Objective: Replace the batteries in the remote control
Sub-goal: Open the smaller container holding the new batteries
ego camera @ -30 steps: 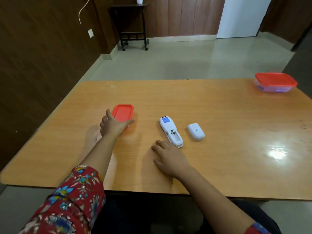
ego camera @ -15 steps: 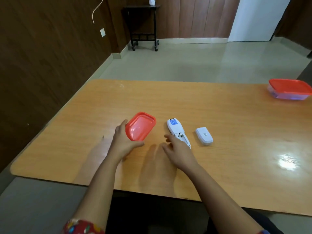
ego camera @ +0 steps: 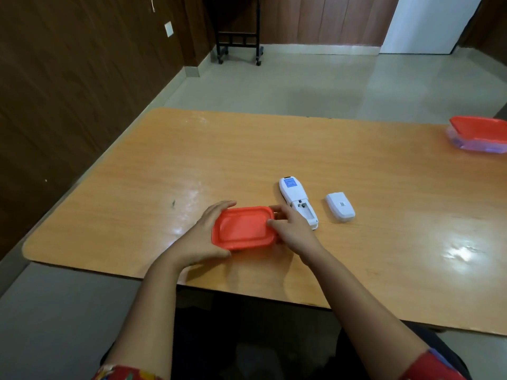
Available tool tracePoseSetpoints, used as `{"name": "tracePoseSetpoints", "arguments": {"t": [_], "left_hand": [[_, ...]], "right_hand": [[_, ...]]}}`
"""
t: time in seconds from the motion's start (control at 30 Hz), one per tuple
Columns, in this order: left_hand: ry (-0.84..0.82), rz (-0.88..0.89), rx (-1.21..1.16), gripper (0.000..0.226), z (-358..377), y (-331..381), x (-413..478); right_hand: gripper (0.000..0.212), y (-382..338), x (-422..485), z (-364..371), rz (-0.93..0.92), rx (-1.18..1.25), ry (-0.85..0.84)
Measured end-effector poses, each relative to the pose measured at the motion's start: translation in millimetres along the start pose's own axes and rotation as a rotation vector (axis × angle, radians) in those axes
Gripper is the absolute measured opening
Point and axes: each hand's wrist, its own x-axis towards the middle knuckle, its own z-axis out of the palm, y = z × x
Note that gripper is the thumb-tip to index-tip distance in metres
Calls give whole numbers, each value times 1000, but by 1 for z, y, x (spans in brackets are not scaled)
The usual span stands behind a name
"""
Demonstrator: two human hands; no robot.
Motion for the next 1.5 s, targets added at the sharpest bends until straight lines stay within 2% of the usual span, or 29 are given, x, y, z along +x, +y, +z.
{"name": "tracePoseSetpoints", "arguments": {"t": [0.07,0.13,0.2,0.27,0.33,0.4,0.43,0.5,0.57,0.8,0.93,1.03,1.13,1.27,1.5], "left_hand": [[113,-19,34,96,-4,-5,3],[299,-104,56,88,-7,-11,7],[493,-202,61,68,-10,-13,9],[600,-249,73,45,-11,-11,12],[646,-175,139,34,-6,-5,14],[604,1,268,36,3,5,12],[531,74,318,40,8,11,10],[356,137,419,54,20,17,6],[285,158,527,66,28,14,4],[346,181,541,50,33,13,10],[318,290,480,48,28,9,5],[271,366,402,54,31,6,-1],[283,400,409,54,38,2,-3],[355,470,416,50,39,1,-2],[543,491,236,42,41,5,-4]], "right_hand": [[41,1,3,0,24,-29,-15],[40,3,3,3,18,-88,-38],[28,2,1,5,-2,-156,-47],[22,-1,-2,4,-10,-168,-69],[19,-4,-2,3,-26,-165,-105],[30,-3,-2,2,-68,-217,-138],[37,-2,-2,4,-102,-268,-139],[48,5,1,7,-186,-421,-103],[55,11,2,9,-239,-547,-55],[88,14,3,14,-261,-614,-23],[108,9,6,12,-206,-461,-48],[111,8,6,13,-218,-376,-70],[117,7,4,19,-224,-425,-79],[123,5,6,22,-220,-385,-52],[130,4,4,21,-264,-329,-22]]}}
